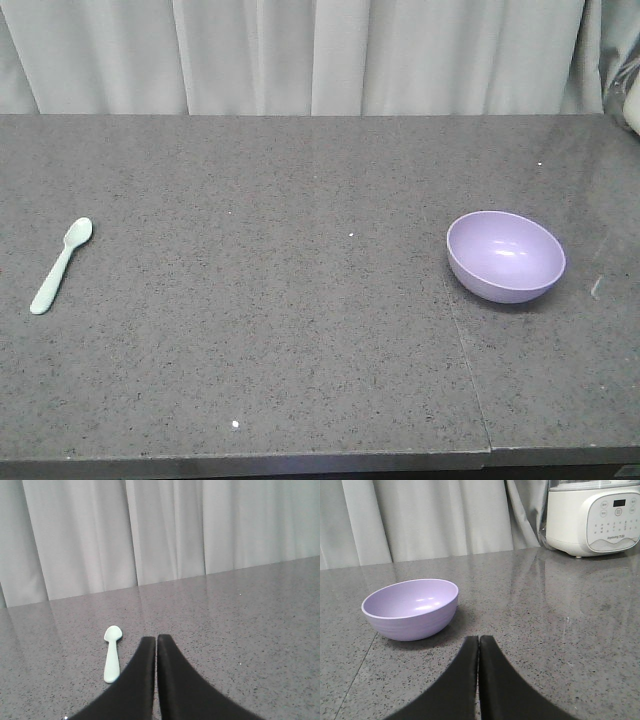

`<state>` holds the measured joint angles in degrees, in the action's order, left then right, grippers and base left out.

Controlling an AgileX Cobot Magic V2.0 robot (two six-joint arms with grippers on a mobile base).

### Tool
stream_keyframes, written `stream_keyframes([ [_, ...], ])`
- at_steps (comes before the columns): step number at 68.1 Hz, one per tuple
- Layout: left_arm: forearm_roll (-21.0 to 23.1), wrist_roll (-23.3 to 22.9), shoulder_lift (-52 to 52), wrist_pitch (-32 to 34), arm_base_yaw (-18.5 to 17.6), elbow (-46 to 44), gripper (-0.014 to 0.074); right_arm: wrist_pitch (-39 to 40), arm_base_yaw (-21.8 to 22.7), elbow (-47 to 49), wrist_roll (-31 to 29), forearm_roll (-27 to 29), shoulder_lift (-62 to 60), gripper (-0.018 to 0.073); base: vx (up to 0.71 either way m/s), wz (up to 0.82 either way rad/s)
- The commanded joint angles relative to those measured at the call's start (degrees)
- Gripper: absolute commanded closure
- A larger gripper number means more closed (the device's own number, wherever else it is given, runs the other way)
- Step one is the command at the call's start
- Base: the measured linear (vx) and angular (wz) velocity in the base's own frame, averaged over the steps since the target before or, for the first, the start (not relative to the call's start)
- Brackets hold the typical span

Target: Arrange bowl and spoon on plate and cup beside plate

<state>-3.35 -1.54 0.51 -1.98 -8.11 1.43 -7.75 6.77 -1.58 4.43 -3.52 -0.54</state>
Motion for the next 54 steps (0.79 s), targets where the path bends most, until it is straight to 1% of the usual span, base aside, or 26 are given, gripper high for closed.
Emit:
stream_keyframes([
  [1,0.09,-0.50,-1.12,4.19,-0.46,1.74,0.0602,4.27,0.13,-0.90,-0.42,-0.22,-0.67,0.0564,0.00,0.00],
  [54,0.09,-0.50,-1.12,4.19,-0.46,1.74,0.0602,4.27,0.13,-0.90,-0.42,-0.22,-0.67,0.0564,0.00,0.00],
])
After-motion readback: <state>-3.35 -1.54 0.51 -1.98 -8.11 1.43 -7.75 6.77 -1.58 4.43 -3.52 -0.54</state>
